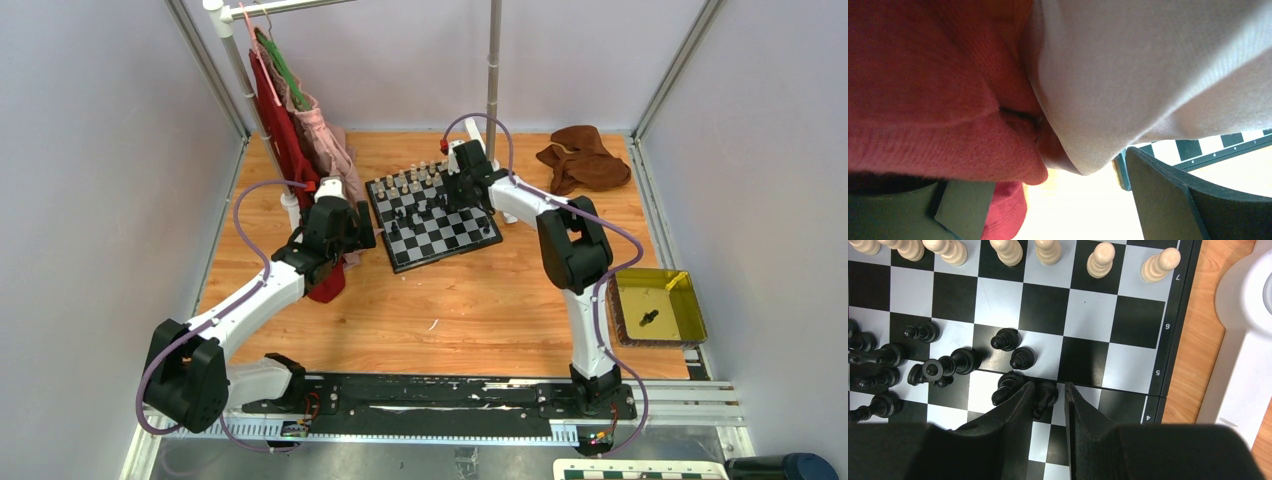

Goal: Set up the chess pieces on the board
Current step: Pick up the chess piece from the chessboard.

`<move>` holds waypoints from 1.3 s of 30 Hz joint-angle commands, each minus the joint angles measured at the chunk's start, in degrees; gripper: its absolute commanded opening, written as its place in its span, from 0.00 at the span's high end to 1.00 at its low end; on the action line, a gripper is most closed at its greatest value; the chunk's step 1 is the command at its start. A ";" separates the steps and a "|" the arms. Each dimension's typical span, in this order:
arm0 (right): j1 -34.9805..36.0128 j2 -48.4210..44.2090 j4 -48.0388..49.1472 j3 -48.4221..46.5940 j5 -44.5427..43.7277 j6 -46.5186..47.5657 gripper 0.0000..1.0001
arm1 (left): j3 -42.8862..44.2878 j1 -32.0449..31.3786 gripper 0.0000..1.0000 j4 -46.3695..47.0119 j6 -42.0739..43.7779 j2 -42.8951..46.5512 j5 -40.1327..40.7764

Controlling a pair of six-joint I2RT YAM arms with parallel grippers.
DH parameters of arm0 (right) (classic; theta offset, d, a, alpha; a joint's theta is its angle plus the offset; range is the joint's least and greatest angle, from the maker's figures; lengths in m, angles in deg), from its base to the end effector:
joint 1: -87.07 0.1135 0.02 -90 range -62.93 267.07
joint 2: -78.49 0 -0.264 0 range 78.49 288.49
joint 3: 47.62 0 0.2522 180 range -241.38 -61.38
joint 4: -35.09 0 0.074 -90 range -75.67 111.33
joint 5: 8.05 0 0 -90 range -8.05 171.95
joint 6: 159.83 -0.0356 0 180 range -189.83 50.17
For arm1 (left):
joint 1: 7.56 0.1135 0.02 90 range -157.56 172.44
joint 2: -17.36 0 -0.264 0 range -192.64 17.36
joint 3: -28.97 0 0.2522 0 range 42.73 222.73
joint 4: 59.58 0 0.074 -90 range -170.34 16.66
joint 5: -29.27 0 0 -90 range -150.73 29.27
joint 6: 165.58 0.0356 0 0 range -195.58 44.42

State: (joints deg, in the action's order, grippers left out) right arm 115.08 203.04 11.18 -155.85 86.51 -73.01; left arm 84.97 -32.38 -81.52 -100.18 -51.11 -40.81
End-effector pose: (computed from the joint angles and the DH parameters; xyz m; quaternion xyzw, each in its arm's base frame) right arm 0.4360 0.2351 0.1894 -0.2112 0.8816 0.1478 0.3953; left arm 0.2393 -0.0973 0.2439 -0.0790 0.8714 -0.0530 0.4812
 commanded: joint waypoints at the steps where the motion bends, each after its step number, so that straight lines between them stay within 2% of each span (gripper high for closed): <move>1: 0.90 -2.03 -1.28 1.57 -0.90 -0.33 0.69 | 0.95 0.56 0.00 1.24 0.52 -0.10 -0.15; 15: 1.08 -1.81 -2.92 -0.83 -2.46 2.91 0.87 | 1.09 0.56 0.00 0.88 0.69 -0.21 0.11; 27: 1.38 -5.69 -3.04 0.85 -3.80 2.97 0.89 | 1.18 0.56 0.00 0.59 0.65 0.71 -0.26; 39: 4.24 -15.03 -1.65 11.65 -7.45 2.39 0.92 | 0.16 0.56 0.00 -1.03 0.54 4.50 -1.19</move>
State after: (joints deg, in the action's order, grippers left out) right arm 117.51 191.89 9.93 -148.09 81.66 -70.83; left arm 84.97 -32.38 -82.07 -99.83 -49.08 -41.33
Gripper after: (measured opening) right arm 0.177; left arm 0.997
